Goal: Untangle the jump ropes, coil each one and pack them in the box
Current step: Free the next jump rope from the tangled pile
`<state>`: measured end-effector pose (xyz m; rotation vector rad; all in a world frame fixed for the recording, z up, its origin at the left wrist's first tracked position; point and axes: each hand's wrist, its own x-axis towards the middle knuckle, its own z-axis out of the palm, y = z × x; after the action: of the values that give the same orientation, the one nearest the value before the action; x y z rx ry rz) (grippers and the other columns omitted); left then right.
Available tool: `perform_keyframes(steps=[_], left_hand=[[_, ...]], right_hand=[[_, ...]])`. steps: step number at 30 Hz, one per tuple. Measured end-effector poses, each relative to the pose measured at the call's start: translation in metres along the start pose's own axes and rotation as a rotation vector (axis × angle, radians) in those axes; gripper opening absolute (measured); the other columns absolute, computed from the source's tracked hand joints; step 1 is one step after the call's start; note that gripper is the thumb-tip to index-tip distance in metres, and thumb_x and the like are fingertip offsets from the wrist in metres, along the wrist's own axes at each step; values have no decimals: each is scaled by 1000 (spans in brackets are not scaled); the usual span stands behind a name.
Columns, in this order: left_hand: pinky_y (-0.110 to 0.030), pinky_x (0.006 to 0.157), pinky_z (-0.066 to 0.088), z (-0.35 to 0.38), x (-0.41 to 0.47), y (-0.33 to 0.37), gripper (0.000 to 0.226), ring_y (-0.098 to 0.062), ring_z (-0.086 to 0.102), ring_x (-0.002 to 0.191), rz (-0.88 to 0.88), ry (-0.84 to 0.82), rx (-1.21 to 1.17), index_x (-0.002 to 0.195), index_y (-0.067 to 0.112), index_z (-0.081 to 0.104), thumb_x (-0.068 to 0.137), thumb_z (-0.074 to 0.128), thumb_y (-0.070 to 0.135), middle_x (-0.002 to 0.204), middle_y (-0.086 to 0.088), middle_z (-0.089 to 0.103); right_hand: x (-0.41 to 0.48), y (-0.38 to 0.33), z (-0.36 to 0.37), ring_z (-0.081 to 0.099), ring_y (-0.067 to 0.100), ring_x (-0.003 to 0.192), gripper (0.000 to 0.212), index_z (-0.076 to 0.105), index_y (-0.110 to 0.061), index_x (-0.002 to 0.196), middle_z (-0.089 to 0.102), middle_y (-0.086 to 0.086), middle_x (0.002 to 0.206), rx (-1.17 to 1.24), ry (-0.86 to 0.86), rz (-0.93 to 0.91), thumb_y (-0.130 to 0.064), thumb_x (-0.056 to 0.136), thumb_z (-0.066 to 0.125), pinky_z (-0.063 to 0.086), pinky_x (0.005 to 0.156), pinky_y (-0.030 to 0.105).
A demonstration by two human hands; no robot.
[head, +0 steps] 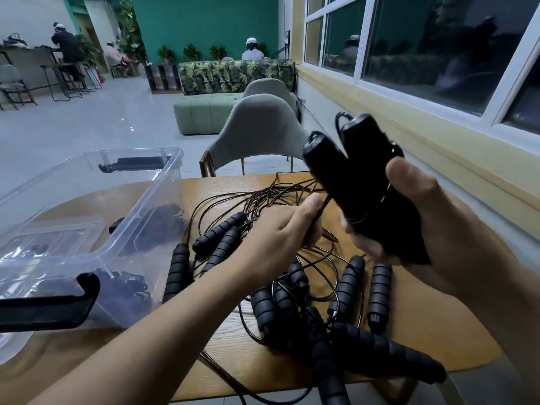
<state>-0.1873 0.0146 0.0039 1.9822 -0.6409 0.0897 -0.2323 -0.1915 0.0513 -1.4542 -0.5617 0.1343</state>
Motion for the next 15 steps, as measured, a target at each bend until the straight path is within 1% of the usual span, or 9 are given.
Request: perform_keyframes(steps=[1,3,6,8,9,10,12,13,15], left_hand=[[-24,59,32,2,1,0,63,-5,44,54,19,19,51,63,17,56,116,31,40,56,9,48],[-21,58,32,4,2,0,61,-6,47,54,58,58,135,64,17,57,116,32,38,54,10,48],[-20,56,32,6,1,0,56,-8,49,57,123,96,242,71,17,60,116,32,37,55,10,48],[-20,55,32,7,-1,0,52,-7,49,56,159,93,321,78,20,59,115,30,41,56,10,46],[-22,56,34,8,-1,1,50,-7,49,56,173,83,362,81,21,58,114,28,44,58,9,48],[-27,58,39,10,-2,1,49,-8,51,58,185,66,405,85,22,57,113,26,47,61,8,52],[-41,62,46,15,-3,3,48,-19,55,63,210,31,493,90,21,53,111,22,51,68,2,58],[-45,62,46,16,-3,4,47,-23,54,64,232,20,530,92,20,51,110,22,52,69,0,57],[-45,60,44,16,-5,5,44,-24,52,62,295,28,550,93,18,52,111,26,49,69,2,55]], right_hand=[[1,-1,-2,50,24,55,75,65,-5,118,62,28,89,4,53,-17,-74,87,69,36,45,27],[4,-1,-7,49,24,57,62,66,-11,122,62,25,90,-30,158,-39,-66,93,64,33,45,29],[7,4,-15,51,26,58,70,52,-6,131,67,19,88,-128,325,-53,-64,94,65,33,44,33],[8,7,-18,52,27,59,66,48,-14,131,70,17,87,-159,378,-60,-64,92,66,34,45,35],[8,9,-18,53,28,60,63,49,-18,133,71,16,87,-182,391,-58,-64,94,67,35,46,35],[8,10,-18,54,28,60,61,50,-21,136,72,17,88,-212,405,-57,-63,95,67,36,47,35],[8,13,-19,56,29,60,54,57,-28,136,72,18,87,-283,431,-58,-61,93,65,39,47,33],[8,15,-20,56,29,60,51,60,-30,133,72,19,86,-322,442,-55,-61,93,66,40,47,31],[8,18,-20,59,28,60,46,64,-33,130,74,17,85,-406,447,-37,-61,93,67,42,48,27]])
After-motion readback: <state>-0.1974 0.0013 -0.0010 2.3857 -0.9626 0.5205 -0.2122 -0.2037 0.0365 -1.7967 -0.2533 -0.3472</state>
